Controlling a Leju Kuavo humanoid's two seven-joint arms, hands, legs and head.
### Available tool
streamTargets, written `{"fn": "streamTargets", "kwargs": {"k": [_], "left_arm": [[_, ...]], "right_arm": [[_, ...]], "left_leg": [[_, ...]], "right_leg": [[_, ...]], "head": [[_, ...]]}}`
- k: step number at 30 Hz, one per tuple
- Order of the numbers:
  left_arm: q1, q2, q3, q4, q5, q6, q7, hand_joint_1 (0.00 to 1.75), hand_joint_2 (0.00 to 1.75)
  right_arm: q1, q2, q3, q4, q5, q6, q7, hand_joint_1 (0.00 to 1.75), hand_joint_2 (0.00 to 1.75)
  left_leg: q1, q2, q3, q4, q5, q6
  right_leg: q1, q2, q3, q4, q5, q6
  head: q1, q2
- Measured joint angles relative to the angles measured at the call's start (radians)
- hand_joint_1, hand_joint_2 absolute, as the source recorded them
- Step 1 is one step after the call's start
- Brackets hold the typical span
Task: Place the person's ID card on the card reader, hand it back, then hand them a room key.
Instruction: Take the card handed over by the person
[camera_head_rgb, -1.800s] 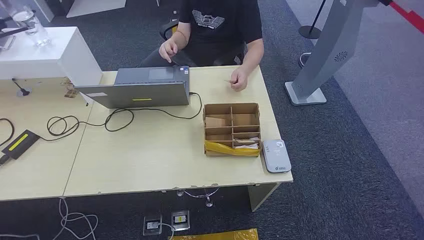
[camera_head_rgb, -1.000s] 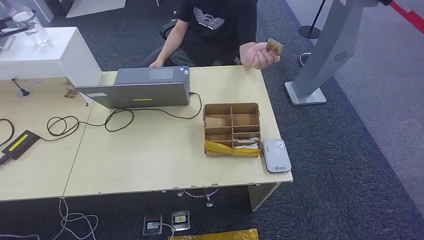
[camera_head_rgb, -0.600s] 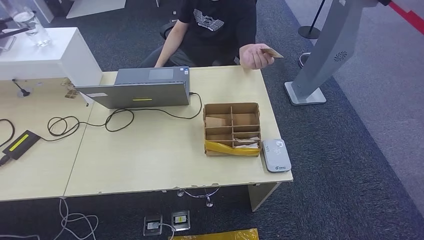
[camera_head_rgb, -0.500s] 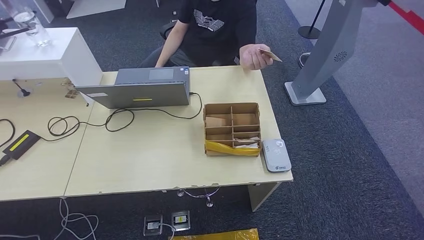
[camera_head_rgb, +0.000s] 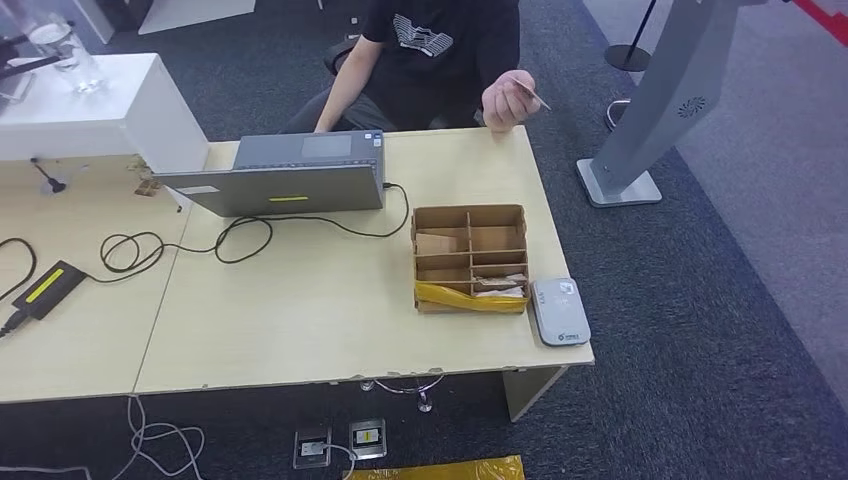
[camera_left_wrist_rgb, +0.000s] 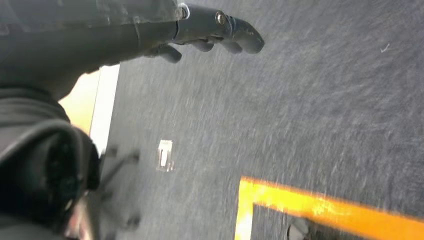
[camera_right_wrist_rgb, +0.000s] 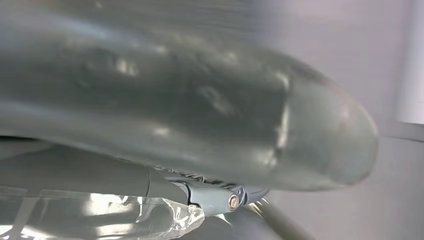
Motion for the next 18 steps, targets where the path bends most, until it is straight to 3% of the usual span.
{"fn": "streamTargets", "kwargs": {"k": [2,6,18], "left_arm": [[-0.009,0.002,0.0,0.001,-0.004,-0.005,-0.006,0.0,0.0],[-0.023,0.0,0.0,0.0,-0.005,-0.012,-0.012,0.0,0.0],[-0.015,-0.005,0.0,0.0,0.001,-0.012,-0.013,0.0,0.0]], "right_arm": [[0.033,-0.001,0.112,-0.168,-0.006,-0.038,-0.073,0.0,0.0],[0.092,0.001,0.278,-0.316,-0.029,-0.044,-0.134,0.0,0.0],[0.116,-0.055,0.675,-0.599,-0.052,-0.045,-0.098,0.0,0.0]], "left_leg": [[0.003,0.014,0.003,-0.001,-0.006,-0.002],[0.006,0.007,0.006,-0.001,-0.004,0.002],[0.007,-0.009,0.003,0.0,0.001,0.002]], "right_leg": [[0.003,0.014,0.001,-0.001,0.0,-0.001],[0.007,0.003,0.01,-0.006,-0.001,-0.001],[0.009,-0.012,0.01,-0.006,-0.003,-0.001]], "head": [[-0.003,0.0],[-0.003,0.0],[-0.004,0.0]]}}
